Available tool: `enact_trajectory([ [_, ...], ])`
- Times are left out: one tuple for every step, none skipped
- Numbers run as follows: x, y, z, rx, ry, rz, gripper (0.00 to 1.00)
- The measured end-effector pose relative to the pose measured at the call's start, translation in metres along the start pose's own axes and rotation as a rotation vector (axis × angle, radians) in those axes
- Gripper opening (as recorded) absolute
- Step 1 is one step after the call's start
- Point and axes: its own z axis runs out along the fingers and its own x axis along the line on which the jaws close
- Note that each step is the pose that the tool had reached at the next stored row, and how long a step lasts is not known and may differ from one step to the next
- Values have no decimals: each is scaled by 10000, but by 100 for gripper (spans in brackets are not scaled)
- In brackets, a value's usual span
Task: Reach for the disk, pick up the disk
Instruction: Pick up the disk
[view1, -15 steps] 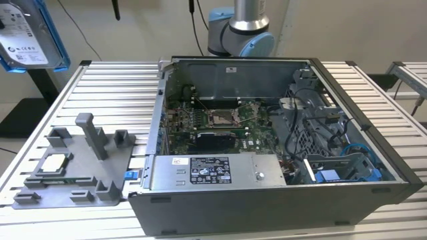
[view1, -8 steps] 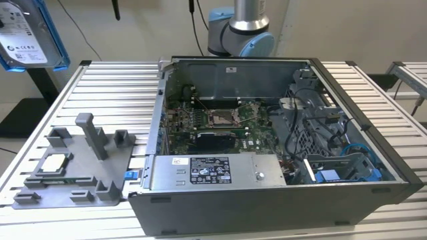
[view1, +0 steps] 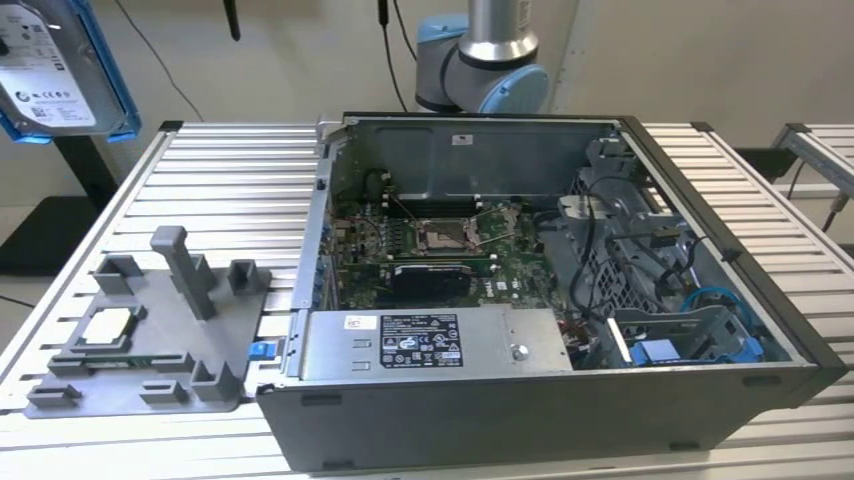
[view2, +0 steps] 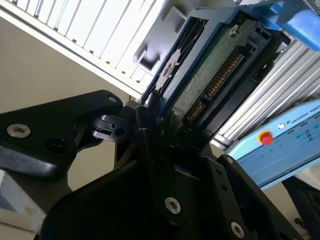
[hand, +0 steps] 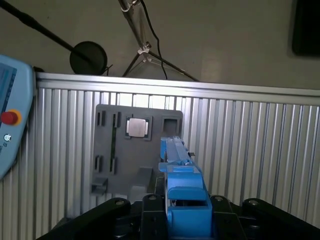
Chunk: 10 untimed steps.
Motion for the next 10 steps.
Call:
enact_trajectory([
  [1, -20, 0, 0, 1, 0, 0],
  [2, -45, 1, 1, 0, 0, 0],
  [3, -74, 1, 2, -1, -1, 0],
  [4, -100, 1, 1, 0, 0, 0],
  [5, -130, 2, 1, 0, 0, 0],
  [6, -162, 2, 1, 0, 1, 0],
  [8, -196, 2, 1, 0, 0, 0],
  [9, -231, 2, 1, 0, 0, 0],
  [10, -261, 2, 0, 0, 0, 0],
  [12, -288, 3, 2, 0, 0, 0],
])
